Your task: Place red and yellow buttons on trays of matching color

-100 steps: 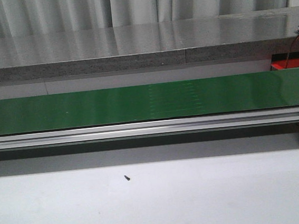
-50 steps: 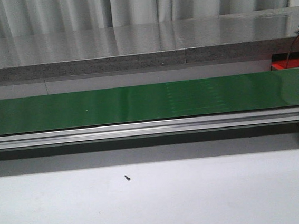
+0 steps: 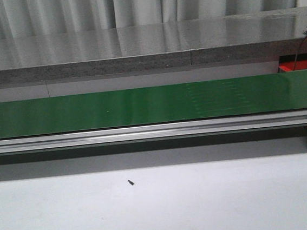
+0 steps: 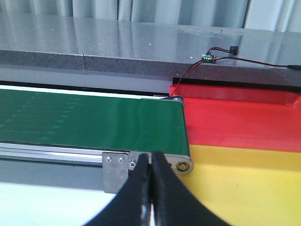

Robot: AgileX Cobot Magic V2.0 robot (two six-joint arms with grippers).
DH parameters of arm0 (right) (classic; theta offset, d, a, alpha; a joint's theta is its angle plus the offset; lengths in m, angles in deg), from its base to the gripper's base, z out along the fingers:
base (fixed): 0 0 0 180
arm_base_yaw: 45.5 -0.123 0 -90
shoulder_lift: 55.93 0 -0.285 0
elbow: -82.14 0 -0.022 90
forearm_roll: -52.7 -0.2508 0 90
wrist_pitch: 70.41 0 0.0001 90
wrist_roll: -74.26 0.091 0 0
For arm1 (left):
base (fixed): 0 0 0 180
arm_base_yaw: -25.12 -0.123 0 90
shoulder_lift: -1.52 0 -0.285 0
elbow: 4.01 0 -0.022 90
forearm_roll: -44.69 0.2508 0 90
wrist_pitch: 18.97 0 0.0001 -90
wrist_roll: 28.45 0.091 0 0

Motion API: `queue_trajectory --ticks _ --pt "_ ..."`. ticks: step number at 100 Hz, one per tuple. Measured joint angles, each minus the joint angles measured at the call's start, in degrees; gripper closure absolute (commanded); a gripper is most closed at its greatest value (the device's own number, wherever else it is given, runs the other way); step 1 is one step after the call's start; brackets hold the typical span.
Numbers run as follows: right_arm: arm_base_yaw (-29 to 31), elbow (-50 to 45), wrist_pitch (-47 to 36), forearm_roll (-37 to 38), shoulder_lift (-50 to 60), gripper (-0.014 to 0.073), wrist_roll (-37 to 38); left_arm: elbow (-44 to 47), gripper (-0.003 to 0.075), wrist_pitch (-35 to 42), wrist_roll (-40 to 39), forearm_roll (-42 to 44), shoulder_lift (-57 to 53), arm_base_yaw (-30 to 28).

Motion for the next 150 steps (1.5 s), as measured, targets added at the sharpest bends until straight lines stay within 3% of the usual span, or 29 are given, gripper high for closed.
queue_trajectory --ticks 38,83,92,116,137,150 --pt "0.0 0.0 0.0 0.0 0.0 0.0662 0.0 -4.4 0.0710 -1.0 5.5 -3.7 2.7 9.7" --pt "0.0 0.0 0.0 0.0 0.0 0.0662 0.0 -4.4 0.0692 1.9 6.7 -4.3 9.8 13.3" --pt "0.0 0.0 0.0 0.0 0.0 0.0662 0.0 -4.4 0.0619 2.7 7.4 -5.9 9.8 13.5" --pt "0.0 0.0 0.0 0.0 0.0 0.0662 0.0 -4.4 0.0316 3.2 12.3 -11.7 10.0 13.6" --pt "0.0 0.0 0.0 0.0 0.0 0.0662 0.0 -4.5 0.0160 3.1 13.0 -12.5 10.3 13.6" --pt "0.0 0.0 0.0 0.0 0.0 0.0662 0.0 -6.8 0.0141 1.4 13.1 -12.9 10.5 13.6"
